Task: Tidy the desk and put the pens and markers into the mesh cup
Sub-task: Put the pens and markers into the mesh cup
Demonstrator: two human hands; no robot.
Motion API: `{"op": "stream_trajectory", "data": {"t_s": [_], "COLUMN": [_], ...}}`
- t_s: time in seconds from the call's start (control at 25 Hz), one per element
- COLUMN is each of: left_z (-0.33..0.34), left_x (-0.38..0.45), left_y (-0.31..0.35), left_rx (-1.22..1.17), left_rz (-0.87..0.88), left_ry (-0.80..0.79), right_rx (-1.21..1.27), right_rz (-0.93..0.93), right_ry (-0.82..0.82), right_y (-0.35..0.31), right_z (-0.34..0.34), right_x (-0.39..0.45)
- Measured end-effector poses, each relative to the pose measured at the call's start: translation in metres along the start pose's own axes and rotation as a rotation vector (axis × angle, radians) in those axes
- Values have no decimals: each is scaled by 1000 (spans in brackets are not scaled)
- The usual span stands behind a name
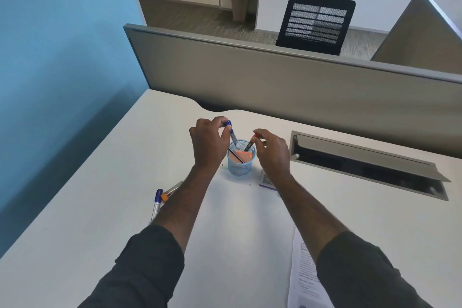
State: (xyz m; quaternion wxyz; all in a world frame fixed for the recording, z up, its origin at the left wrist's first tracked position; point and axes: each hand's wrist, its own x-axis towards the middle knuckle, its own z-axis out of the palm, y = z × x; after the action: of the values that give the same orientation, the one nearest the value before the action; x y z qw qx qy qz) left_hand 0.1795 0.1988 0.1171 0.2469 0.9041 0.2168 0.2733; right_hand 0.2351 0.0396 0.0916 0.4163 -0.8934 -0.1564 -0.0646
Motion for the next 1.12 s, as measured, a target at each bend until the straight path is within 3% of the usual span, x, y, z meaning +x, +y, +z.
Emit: {"op": "stream_trajectory", "data": {"t_s": [0.36, 0.68, 0.88, 1.12], "left_z": [26, 29, 4, -47], "left_x": [-6, -3, -5, -20], "left_y": [-13, -19, -28, -44], "left_rx": [101, 106, 21, -109], "left_rz": [-13, -27, 8, 62], "left_ry": [-145, -164, -154, -152], "right_rx": [-113, -110, -125, -230], "right_rz": [46, 28, -30, -324], "right_ry": [-102, -157, -51, 131], "right_y": [10, 7, 1, -35], "right_z": [14, 9, 2, 8], "right_x": [3, 9, -1, -31]}}
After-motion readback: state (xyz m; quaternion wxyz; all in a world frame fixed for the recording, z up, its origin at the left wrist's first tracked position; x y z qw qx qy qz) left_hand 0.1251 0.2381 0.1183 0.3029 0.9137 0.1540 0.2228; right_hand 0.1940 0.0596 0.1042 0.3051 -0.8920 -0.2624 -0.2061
